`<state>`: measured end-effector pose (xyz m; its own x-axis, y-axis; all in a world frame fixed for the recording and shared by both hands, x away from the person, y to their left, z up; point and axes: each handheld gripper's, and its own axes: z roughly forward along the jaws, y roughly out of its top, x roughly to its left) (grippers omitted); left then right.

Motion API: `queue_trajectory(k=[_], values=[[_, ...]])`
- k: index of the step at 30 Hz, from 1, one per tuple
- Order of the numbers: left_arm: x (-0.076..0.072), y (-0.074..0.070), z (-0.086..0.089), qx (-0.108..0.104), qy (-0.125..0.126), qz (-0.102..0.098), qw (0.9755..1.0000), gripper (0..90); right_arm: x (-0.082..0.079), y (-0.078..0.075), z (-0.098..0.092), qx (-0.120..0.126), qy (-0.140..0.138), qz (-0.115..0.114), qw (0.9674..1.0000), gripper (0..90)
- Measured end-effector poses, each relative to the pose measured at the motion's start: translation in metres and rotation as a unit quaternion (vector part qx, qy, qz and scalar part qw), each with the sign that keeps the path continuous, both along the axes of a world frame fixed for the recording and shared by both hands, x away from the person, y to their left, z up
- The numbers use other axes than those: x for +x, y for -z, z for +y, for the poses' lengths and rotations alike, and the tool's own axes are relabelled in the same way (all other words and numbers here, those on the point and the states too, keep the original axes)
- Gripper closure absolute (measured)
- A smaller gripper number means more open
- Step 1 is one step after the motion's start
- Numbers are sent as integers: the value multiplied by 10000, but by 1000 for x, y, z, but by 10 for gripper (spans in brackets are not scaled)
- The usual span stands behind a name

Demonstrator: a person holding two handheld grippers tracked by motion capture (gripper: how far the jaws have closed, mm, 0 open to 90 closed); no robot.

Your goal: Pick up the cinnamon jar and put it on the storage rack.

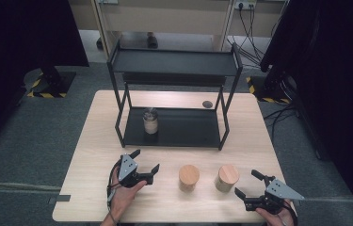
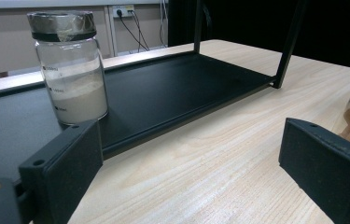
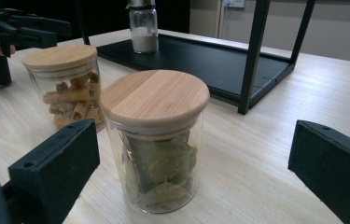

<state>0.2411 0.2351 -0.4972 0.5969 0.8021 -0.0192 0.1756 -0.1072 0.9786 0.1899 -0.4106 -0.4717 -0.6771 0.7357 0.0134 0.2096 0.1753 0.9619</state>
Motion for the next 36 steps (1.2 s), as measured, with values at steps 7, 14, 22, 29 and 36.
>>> queue_trajectory(k=[7, 14, 22, 29, 36], values=[[0, 0, 2, -4, -45, -2, 10000, 57, -1, -4, 2, -31, -64, -31, 10000, 22], [-2, -1, 1, -15, -18, -10, 10000, 58, -6, -11, 2, -30, -78, -116, 9999, 22], [-1, 0, 1, 4, -26, -8, 10000, 57, -11, -18, 5, -70, -130, -202, 9997, 22], [-1, 1, 1, 8, -24, 7, 10000, 58, -13, -23, 9, -101, -240, -257, 9993, 22], [-1, 0, 1, 34, -4, -9, 10000, 58, -16, -27, 13, -114, -348, -329, 9988, 22]])
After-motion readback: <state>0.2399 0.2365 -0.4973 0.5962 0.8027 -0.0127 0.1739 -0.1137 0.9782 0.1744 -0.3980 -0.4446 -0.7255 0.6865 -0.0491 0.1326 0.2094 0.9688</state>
